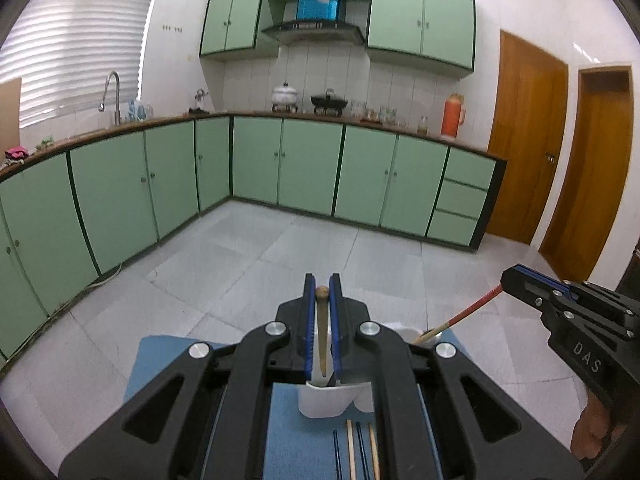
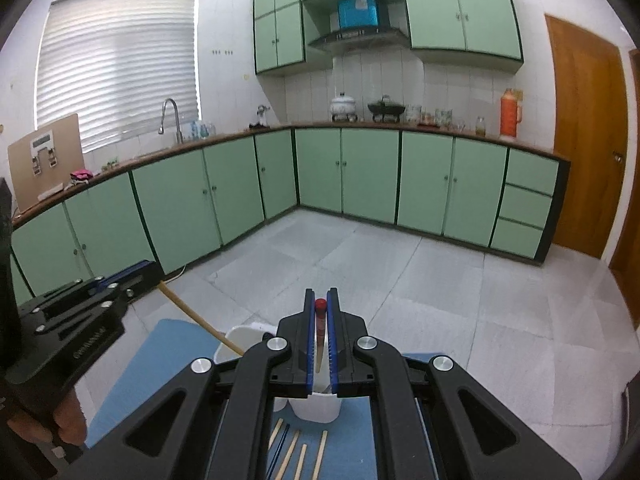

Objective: Organize utensils
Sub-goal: 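Carry the wooden chopstick with the left tool while the right tool carries the red chopstick to the holder, then drop the wooden chopstick into the holder with the left tool while the right tool releases its chopstick, then move both tools back toward the remaining chopsticks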

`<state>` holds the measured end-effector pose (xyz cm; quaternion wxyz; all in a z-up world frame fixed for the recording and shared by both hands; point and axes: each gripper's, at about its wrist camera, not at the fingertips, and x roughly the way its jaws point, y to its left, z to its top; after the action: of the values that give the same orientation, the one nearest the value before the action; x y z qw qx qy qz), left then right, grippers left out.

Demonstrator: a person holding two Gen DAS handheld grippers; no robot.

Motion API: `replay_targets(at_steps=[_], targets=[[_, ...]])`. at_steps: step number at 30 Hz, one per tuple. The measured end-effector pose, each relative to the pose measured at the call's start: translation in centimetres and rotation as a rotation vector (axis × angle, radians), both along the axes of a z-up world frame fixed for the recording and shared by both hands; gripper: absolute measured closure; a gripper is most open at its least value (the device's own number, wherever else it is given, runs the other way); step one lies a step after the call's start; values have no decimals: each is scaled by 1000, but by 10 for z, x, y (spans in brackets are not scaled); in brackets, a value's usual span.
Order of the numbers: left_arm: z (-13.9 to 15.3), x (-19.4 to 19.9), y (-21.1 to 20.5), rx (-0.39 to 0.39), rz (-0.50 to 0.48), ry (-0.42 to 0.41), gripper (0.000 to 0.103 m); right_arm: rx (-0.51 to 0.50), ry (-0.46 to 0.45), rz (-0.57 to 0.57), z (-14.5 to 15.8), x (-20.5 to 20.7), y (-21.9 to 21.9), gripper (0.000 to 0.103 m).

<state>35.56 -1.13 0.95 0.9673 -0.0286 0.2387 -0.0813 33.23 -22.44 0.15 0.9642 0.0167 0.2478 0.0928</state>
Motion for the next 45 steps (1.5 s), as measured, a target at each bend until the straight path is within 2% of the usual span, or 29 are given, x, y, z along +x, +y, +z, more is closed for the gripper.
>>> replay_targets(at_steps=[5, 12, 16, 17, 20, 22, 24, 27, 29, 32, 34, 37, 45], targets=[[-20, 13, 0, 10, -4, 52, 97, 1, 37, 10, -17, 10, 3, 98], [-23, 14, 4, 16, 3, 60, 95, 10, 68, 27, -29, 12, 5, 97], [-24, 8, 10, -1, 10, 57, 67, 2, 58, 27, -25, 6, 3, 92], [-24, 6, 11, -3, 12, 53, 66, 3, 57, 28, -25, 4, 2, 91], [-24, 1, 15, -8, 17, 54, 61, 7, 52, 19, -24, 0, -1, 83], [-24, -2, 18, -13, 20, 51, 58, 14, 46, 8, -23, -4, -5, 71], [-23, -6, 20, -13, 27, 44, 53, 19, 33, -8, -22, -10, -10, 62], [-21, -14, 26, -16, 40, 31, 44, 31, 13, -26, -18, -19, -17, 56], [-18, -21, 31, -28, 46, 23, 34, 37, -2, -41, -17, -27, -22, 50], [-13, -39, 38, -34, 64, -6, 22, 36, -31, -73, -15, -43, -30, 34], [-12, -52, 40, -36, 67, -19, 15, 39, -56, -94, -16, -59, -34, 20], [-12, -71, 43, -40, 68, -32, 12, 35, -81, -123, -19, -81, -37, 6], [-38, -129, 45, -9, 46, 3, 8, 59, -55, -135, -45, -138, -45, 6]])
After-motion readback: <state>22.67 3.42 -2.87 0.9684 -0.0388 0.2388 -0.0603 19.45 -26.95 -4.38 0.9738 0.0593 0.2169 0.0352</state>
